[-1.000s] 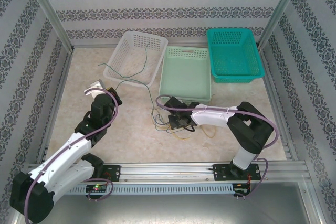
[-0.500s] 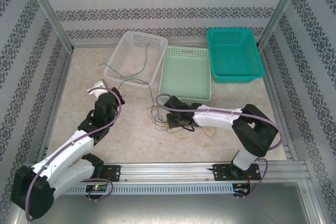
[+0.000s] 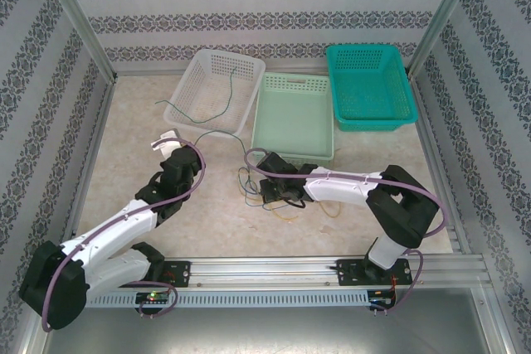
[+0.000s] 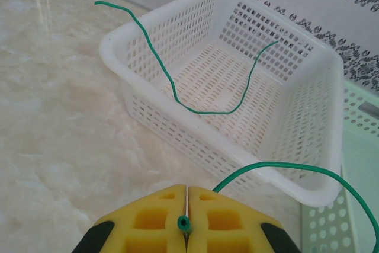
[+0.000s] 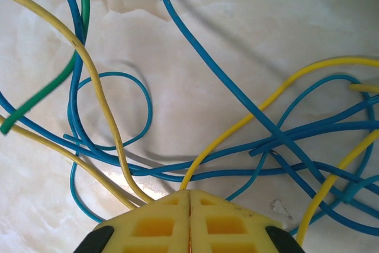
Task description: Untangle the cables
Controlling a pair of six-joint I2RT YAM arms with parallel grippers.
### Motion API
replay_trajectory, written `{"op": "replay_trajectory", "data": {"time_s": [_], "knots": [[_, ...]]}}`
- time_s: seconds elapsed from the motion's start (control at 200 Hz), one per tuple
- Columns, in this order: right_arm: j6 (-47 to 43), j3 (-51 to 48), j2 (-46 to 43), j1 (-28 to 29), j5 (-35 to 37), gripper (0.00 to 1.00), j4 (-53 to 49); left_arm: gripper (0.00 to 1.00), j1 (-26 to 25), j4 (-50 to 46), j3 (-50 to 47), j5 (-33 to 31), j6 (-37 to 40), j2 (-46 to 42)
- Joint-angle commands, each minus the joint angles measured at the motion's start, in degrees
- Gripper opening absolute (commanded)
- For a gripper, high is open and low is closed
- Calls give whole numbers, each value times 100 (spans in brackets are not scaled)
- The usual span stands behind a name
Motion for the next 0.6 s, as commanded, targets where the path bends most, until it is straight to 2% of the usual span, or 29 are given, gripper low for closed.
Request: {"op": "replay_trajectory", "data": {"time_s": [0.0, 0.23, 0.595], "knots": [[7, 94, -54, 61, 75, 9, -65, 0, -87, 311, 12, -432, 102, 1], [-3, 20, -146, 55, 174, 10, -101, 0, -109, 452, 34, -967, 583, 42], [-137, -14, -314, -22, 391, 12, -279, 0, -230, 1152, 10, -1136, 928, 549]]}}
